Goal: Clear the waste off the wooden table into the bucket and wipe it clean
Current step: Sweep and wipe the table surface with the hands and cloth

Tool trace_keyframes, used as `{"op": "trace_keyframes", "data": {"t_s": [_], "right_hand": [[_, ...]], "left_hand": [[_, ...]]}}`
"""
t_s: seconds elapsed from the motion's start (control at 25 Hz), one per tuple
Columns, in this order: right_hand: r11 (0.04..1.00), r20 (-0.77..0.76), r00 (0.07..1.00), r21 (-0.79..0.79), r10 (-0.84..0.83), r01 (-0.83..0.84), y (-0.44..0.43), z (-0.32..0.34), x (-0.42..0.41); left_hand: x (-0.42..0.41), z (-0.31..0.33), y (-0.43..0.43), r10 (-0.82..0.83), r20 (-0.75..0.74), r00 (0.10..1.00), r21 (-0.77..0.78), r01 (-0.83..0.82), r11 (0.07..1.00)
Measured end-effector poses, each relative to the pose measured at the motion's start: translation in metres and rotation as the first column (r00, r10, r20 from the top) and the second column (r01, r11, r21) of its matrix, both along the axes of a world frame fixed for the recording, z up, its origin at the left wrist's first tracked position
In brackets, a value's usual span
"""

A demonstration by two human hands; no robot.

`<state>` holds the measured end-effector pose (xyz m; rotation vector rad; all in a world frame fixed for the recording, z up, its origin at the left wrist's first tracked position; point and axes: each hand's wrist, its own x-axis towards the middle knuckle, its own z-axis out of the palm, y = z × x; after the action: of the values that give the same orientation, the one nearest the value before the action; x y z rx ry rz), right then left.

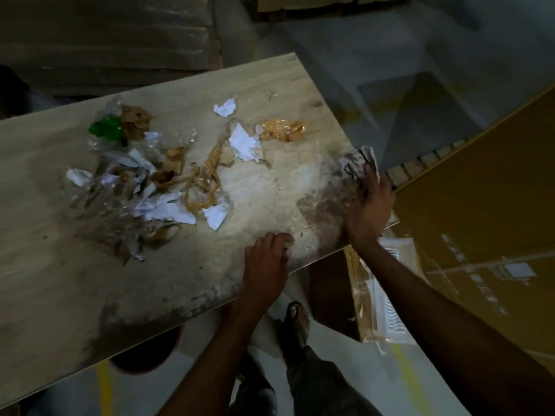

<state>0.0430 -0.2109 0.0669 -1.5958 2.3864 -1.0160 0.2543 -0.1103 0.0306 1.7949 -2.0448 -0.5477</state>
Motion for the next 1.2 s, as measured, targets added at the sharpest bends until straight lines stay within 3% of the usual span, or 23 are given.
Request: {"op": "trace_keyframes", "data": {"t_s": [0.16,0.28,0.4,0.44,0.52,0.6,0.68,0.76,0.88,1.0,1.04,1.12,1.2], "right_hand": [[0.967,-0.255,0.953,0.232,0.165,-0.106,-0.018,-0.031,-0.016],[0.901,-0.143,0.909,0.258,0.392,-0.348,-0.006,-0.033,0.022],[0.766,-0.03,0.773,0.161,0.634,-0.622,0.013,-0.02,0.062],[0.781,0.034,0.787,0.098,0.617,-0.617,0.012,-0.018,0.064],[0.893,0.157,0.884,0.02,0.441,-0.449,0.0,-0.012,0.054],[0.963,0.139,0.959,0.075,0.246,-0.258,-0.027,-0.014,0.037],[0.971,0.054,0.981,0.144,0.185,-0.191,-0.062,-0.023,0.033],[0.933,0.057,0.94,0.114,0.337,-0.341,-0.082,-0.033,0.059],[0.771,0.185,0.768,0.07,0.613,-0.633,-0.084,-0.043,0.124],[0.692,0.333,0.658,0.02,0.676,-0.721,-0.072,-0.024,0.153],[0.718,0.325,0.669,-0.045,0.668,-0.695,-0.072,-0.017,0.147],[0.822,0.273,0.776,-0.158,0.569,-0.547,-0.079,-0.002,0.12],[0.935,0.222,0.91,-0.154,0.349,-0.321,-0.113,0.003,0.086]], "left_hand": [[-0.022,-0.002,-0.013,0.049,-0.051,0.997,-0.018,-0.05,0.999],[-0.023,-0.006,-0.011,0.16,-0.173,0.972,-0.033,-0.168,0.985],[-0.027,0.001,-0.009,0.279,-0.322,0.905,0.019,-0.288,0.957],[-0.028,0.004,-0.012,0.311,-0.331,0.891,0.025,-0.322,0.947],[-0.026,0.009,-0.024,0.326,-0.279,0.903,0.025,-0.333,0.943],[-0.026,0.008,-0.035,0.302,-0.199,0.932,0.031,-0.302,0.953],[-0.025,0.006,-0.044,0.301,-0.155,0.941,0.017,-0.302,0.953],[-0.025,0.003,-0.048,0.291,-0.103,0.951,-0.016,-0.294,0.956],[-0.028,0.0,-0.051,0.292,-0.031,0.956,0.027,-0.291,0.956],[-0.028,0.005,-0.053,0.288,-0.002,0.958,0.05,-0.287,0.957],[-0.026,0.006,-0.056,0.248,0.022,0.969,0.035,-0.248,0.968],[-0.024,0.007,-0.065,0.171,0.064,0.983,0.036,-0.173,0.984],[-0.02,0.008,-0.081,0.132,0.071,0.989,0.019,-0.134,0.991]]}}
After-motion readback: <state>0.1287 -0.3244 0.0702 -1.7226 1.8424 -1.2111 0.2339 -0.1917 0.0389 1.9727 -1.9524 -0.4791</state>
